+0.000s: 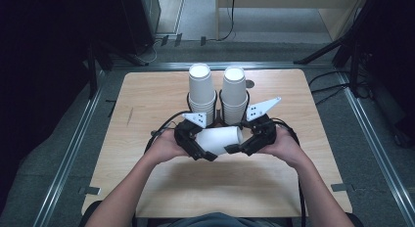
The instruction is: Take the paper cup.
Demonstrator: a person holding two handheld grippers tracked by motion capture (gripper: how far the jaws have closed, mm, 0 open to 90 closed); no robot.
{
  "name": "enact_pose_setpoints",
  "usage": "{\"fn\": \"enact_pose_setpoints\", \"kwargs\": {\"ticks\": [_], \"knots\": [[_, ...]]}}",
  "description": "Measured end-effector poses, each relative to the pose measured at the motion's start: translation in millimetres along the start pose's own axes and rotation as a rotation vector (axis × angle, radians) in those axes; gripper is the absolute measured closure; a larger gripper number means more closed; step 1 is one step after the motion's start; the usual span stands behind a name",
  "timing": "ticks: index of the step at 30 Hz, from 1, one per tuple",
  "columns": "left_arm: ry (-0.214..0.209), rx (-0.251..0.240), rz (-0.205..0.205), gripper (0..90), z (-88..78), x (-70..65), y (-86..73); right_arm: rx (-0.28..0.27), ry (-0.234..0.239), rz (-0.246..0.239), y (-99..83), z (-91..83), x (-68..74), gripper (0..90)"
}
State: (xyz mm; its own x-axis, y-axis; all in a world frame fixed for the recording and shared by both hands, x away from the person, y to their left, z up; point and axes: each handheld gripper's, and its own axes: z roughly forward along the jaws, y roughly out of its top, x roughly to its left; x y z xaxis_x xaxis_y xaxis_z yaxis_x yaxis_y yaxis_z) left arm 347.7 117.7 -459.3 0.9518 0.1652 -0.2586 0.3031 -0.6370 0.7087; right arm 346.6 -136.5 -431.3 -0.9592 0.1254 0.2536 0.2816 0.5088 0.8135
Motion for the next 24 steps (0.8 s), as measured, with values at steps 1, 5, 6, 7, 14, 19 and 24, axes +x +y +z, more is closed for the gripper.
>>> {"fn": "enact_pose_setpoints", "kwargs": {"ticks": [1,5,6,7,14,19,24], "knots": [[-0.004,0.005,-0.008,12.1,-2.0,1.0,-0.5,0.004,-0.005,-0.002,-0.5,0.0,-0.4,17.8],[0.022,0.013,-0.006,12.1,-11.0,1.7,-1.3,0.051,-0.03,0.0,-4.2,2.7,-1.4,17.8],[0.018,0.015,-0.012,12.1,-13.4,2.3,-1.4,0.056,-0.038,-0.006,-5.3,3.4,-1.7,17.8],[0.024,0.016,-0.01,12.1,-15.6,2.4,-1.6,0.065,-0.037,0.0,-6.4,4.0,-1.8,17.8],[0.059,0.066,-0.022,12.0,-24.2,4.1,-4.6,0.106,-0.057,-0.006,-11.6,5.9,-4.6,17.8],[0.075,0.121,-0.024,12.0,-27.4,5.4,-4.9,0.15,-0.086,-0.009,-15.7,8.8,-6.6,17.8],[0.098,0.171,-0.013,11.9,-29.3,5.0,-3.2,0.177,-0.096,-0.014,-17.7,11.6,-7.2,17.8]]}}
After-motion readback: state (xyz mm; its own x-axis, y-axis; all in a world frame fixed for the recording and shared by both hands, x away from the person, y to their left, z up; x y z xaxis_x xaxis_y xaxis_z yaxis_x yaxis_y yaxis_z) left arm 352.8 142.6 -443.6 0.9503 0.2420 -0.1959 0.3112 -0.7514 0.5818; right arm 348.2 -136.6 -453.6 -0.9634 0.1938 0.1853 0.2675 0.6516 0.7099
